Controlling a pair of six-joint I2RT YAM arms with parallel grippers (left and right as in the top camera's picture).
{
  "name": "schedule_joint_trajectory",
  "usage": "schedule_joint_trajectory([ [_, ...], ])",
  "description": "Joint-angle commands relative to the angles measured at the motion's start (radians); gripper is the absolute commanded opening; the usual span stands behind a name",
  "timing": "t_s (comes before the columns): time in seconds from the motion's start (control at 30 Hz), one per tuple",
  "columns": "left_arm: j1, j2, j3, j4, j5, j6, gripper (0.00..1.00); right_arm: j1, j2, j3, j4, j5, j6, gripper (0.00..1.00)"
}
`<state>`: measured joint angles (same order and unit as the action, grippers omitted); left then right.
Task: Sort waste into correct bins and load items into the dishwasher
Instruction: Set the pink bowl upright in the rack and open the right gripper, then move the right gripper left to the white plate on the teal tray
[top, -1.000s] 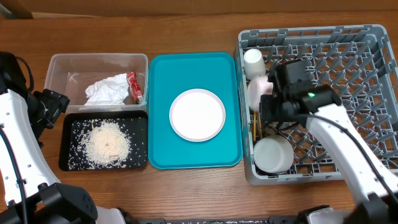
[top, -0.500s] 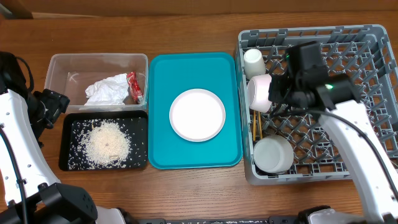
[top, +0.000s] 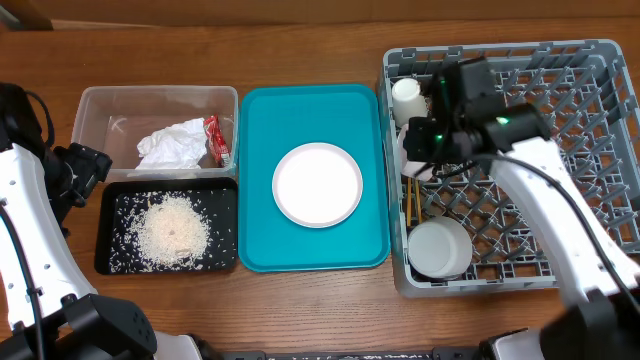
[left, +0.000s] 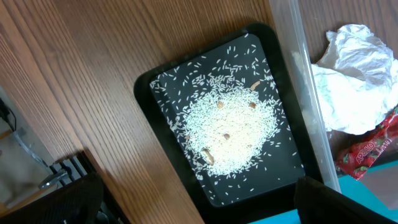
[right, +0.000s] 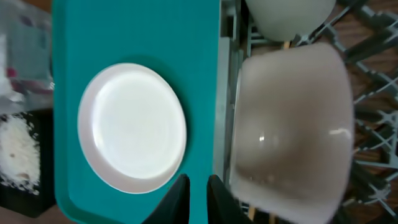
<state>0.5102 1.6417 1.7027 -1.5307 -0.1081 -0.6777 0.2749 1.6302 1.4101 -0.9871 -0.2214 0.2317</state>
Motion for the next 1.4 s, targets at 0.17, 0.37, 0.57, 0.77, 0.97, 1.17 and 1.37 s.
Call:
schedule_joint_trajectory([
  [0.17, -0.007, -0.012, 0.023, -0.001, -0.003, -0.010, 1.00, -0.013, 0.019, 0.010, -0.060, 0.153, 0.007, 0.13],
  [0.37, -0.007, -0.012, 0.023, -0.001, -0.003, -0.010, 1.00, -0.024, -0.013, 0.011, -0.106, 0.187, 0.016, 0.13],
  [0.57, -0.007, -0.012, 0.023, -0.001, -0.003, -0.010, 1.00, -0.023, -0.072, 0.047, -0.111, 0.116, 0.015, 0.15],
  [0.77, -0.007, -0.012, 0.023, -0.001, -0.003, -0.010, 1.00, 0.010, -0.135, 0.069, -0.065, -0.149, 0.015, 0.20],
  [0.97, -0.007, -0.012, 0.023, -0.001, -0.003, -0.010, 1.00, 0.115, -0.127, 0.064, -0.053, -0.134, 0.015, 0.28],
  [1.17, -0.007, -0.012, 0.023, -0.001, -0.003, -0.010, 1.00, 0.222, -0.105, 0.035, -0.014, -0.006, 0.023, 0.46],
  [1.37, -0.007, -0.012, 0.023, -0.001, -0.003, -0.010, 1.00, 0.273, -0.061, -0.011, 0.044, 0.037, 0.035, 0.47],
])
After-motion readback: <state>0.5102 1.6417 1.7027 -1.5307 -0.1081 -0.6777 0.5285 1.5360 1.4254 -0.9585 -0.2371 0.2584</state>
